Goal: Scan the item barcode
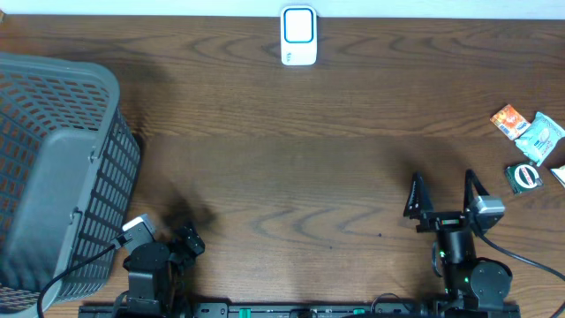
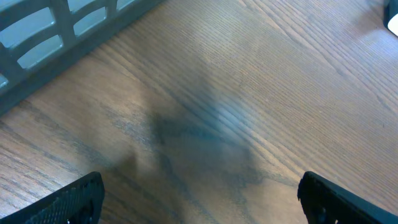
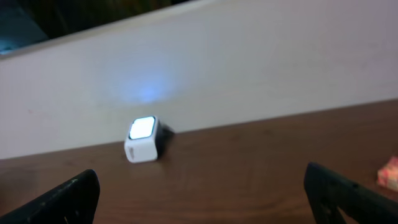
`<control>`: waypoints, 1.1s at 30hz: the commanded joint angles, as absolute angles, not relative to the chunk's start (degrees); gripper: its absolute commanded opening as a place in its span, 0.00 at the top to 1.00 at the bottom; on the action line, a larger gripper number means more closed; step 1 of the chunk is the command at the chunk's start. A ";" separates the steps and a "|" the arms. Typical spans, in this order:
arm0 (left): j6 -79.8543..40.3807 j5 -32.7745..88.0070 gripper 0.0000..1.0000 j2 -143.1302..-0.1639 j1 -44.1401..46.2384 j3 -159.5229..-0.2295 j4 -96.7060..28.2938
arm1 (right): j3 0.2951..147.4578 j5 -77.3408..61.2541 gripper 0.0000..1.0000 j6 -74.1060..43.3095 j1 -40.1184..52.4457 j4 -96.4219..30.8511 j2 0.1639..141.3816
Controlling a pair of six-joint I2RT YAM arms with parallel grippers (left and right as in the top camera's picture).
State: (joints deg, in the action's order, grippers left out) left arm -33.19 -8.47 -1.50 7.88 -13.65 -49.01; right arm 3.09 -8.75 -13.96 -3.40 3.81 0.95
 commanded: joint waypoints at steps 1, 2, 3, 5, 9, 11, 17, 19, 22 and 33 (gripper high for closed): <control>-32.91 -10.11 0.02 -1.37 7.68 -13.28 -52.38 | 1.34 -6.98 0.01 -13.02 -3.09 3.88 0.30; -32.93 -10.13 0.02 -1.37 7.68 -13.28 -52.38 | 0.91 -6.55 0.01 -13.02 -3.11 3.86 0.30; -32.91 -10.13 0.02 -1.37 7.68 -13.28 -52.38 | 0.40 -6.24 0.01 -13.02 -3.11 3.86 0.30; -32.91 -10.13 0.02 -1.37 7.68 -13.28 -52.38 | 0.32 -5.82 0.01 -12.99 -3.09 1.52 0.30; -32.91 -10.13 0.02 -1.37 7.68 -13.28 -52.38 | 0.32 -5.65 0.01 -13.02 -3.09 -4.10 0.30; -32.91 -10.11 0.02 -1.37 7.68 -13.28 -52.38 | 0.32 -5.58 0.01 -13.02 -2.98 -3.70 0.30; -32.91 -10.13 0.02 -1.37 7.68 -13.28 -52.38 | 0.32 -5.52 0.01 -13.02 -3.03 -3.86 0.32; -32.93 -10.13 0.02 -1.37 7.68 -13.28 -52.38 | 0.32 -5.52 0.01 -13.02 -3.03 -3.86 0.32; -32.93 -10.13 0.02 -1.37 7.68 -13.28 -52.38 | 0.32 -5.52 0.01 -13.02 -3.01 -3.86 0.32; -32.93 -10.13 0.02 -1.37 7.68 -13.28 -52.38 | 0.32 -5.52 0.01 -13.02 -3.03 -3.86 0.32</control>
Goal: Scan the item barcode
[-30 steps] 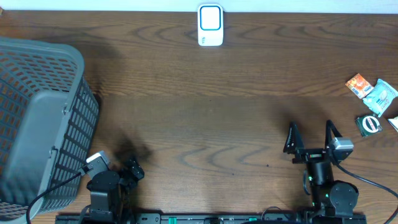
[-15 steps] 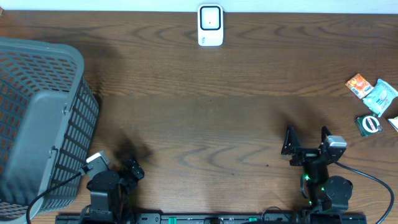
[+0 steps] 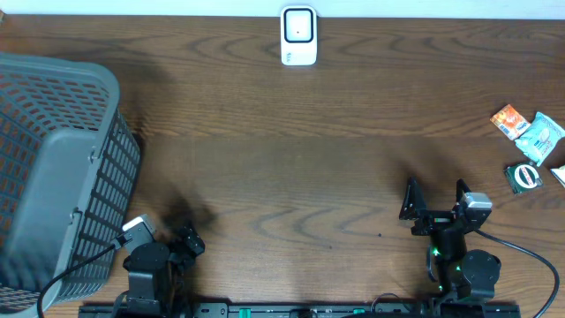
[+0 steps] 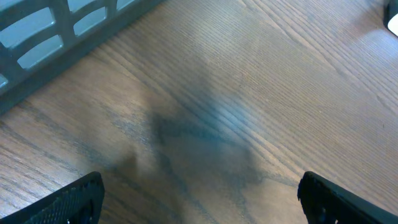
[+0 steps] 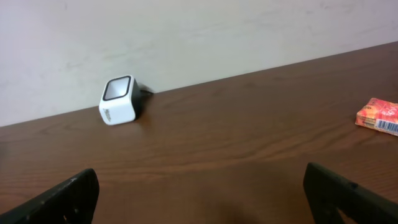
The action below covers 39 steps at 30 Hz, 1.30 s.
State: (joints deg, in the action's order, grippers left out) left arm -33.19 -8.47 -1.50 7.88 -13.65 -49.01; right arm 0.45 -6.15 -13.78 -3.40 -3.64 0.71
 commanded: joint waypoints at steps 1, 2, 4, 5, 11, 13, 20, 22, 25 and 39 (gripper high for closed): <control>-32.93 -10.13 0.02 -1.37 7.68 -13.28 -52.38 | 0.32 -5.52 0.01 -13.02 -3.01 -3.86 0.32; -32.91 -10.13 0.02 -1.37 7.68 -13.28 -52.38 | 0.32 -5.52 0.01 -13.02 -3.01 -3.86 0.32; -32.62 -10.24 0.02 -1.37 7.68 -13.28 -52.34 | 0.32 -5.52 0.01 -13.02 -3.01 -3.86 0.32; -32.69 -11.18 0.02 -1.28 7.68 -13.28 -51.59 | 0.32 -5.52 0.01 -13.02 -3.03 -3.86 0.32; -22.57 -8.88 0.02 -1.21 7.68 -12.23 -25.06 | 0.32 -5.50 0.01 -13.02 -3.03 -3.86 0.32; -12.60 -5.69 0.02 -1.17 7.68 -11.25 -16.40 | 0.32 -5.52 0.01 -13.02 -3.01 -3.86 0.32; -0.12 -3.86 0.02 -0.10 7.68 -7.18 -10.39 | 0.32 -5.52 0.01 -13.02 -3.01 -3.86 0.32; 1.19 -3.84 0.02 -0.10 7.68 -5.23 -8.34 | 0.32 -5.52 0.01 -13.02 -3.01 -3.86 0.32; 2.15 -3.86 0.02 -0.10 7.68 -1.72 -3.64 | 0.32 -5.52 0.01 -13.02 -3.01 -3.86 0.32; 7.49 -1.08 0.02 -0.10 7.68 -0.23 -4.23 | 0.32 -5.52 0.01 -13.02 -3.01 -3.86 0.34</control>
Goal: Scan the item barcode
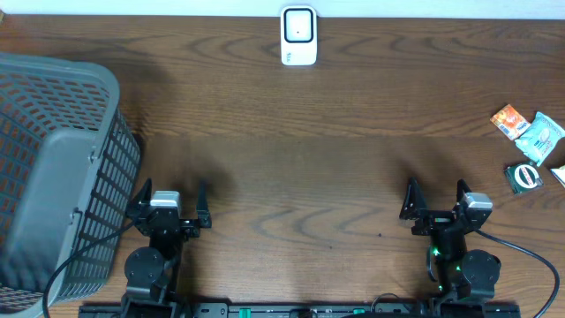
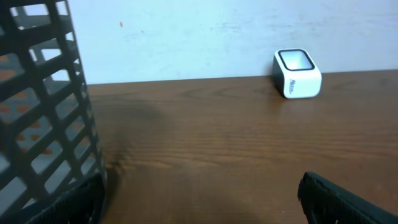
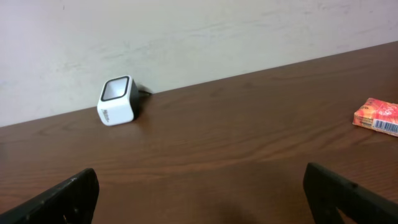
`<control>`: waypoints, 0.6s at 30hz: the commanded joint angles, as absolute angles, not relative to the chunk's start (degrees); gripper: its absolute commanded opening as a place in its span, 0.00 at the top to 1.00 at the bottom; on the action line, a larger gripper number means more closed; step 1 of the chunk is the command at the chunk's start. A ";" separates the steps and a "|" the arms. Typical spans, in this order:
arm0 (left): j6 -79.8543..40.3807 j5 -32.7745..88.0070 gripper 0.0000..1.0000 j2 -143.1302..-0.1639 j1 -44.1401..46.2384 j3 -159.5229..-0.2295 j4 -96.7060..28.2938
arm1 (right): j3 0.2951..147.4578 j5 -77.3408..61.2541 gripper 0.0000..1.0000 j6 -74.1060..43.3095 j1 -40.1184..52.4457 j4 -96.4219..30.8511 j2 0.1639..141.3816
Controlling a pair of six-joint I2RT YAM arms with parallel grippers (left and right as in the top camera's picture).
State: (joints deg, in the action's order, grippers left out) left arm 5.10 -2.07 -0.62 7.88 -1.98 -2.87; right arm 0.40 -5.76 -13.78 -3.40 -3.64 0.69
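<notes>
A white barcode scanner (image 1: 298,36) stands at the table's far edge, middle; it also shows in the left wrist view as the scanner (image 2: 297,74) and in the right wrist view as the scanner (image 3: 117,101). Several small packets lie at the far right: an orange packet (image 1: 508,120) with a barcode, seen as the orange packet (image 3: 377,116), a pale green pouch (image 1: 540,137) and a dark round item (image 1: 525,177). My left gripper (image 1: 169,206) is open near the front left, holding nothing. My right gripper (image 1: 436,201) is open at the front right, holding nothing.
A large grey mesh basket (image 1: 53,168) fills the left side of the table, its wall (image 2: 43,112) close beside my left gripper. A pale wall runs behind the table's far edge.
My left gripper was folded down over the table by the basket; now it is raised and level, facing the scanner, still open. The right arm has not moved.
At first the scanner's window was lit and my right gripper stood slightly higher and farther right. Then the scanner's light was off and the right gripper sat lower. The left gripper stayed folded down until now, when it faces across the table.
</notes>
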 commanded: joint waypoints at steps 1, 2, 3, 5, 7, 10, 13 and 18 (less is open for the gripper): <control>7.44 -1.06 0.02 -0.10 7.68 -0.23 -4.23 | 0.32 -5.52 0.01 -13.02 -3.01 -3.86 0.34; 7.18 -1.06 0.02 -0.10 7.68 -0.23 -4.23 | 0.32 -5.52 0.01 -13.02 -3.01 -3.86 0.36; 6.79 -1.06 0.02 -0.10 7.68 -0.23 -4.21 | 0.32 -5.52 0.01 -13.02 -3.01 -3.86 0.38; 6.81 -0.99 0.02 -0.10 7.68 -0.23 -4.19 | 0.32 -5.52 0.01 -13.02 -3.01 -3.86 0.38; 6.83 -1.02 0.02 -0.10 7.68 -0.23 -4.16 | 0.32 -5.52 0.01 -13.02 -3.01 -3.86 0.38; 6.83 -1.04 0.02 -0.10 7.68 -0.23 -4.16 | 0.32 -5.52 0.01 -13.02 -3.01 -3.86 0.38; 6.83 -1.02 0.02 -0.10 7.68 -0.23 -4.16 | 0.32 -5.52 0.01 -13.02 -3.01 -3.86 0.38; 6.83 -1.02 0.02 -0.21 7.68 -0.23 -4.16 | 0.32 -5.52 0.01 -13.02 -3.01 -3.86 0.38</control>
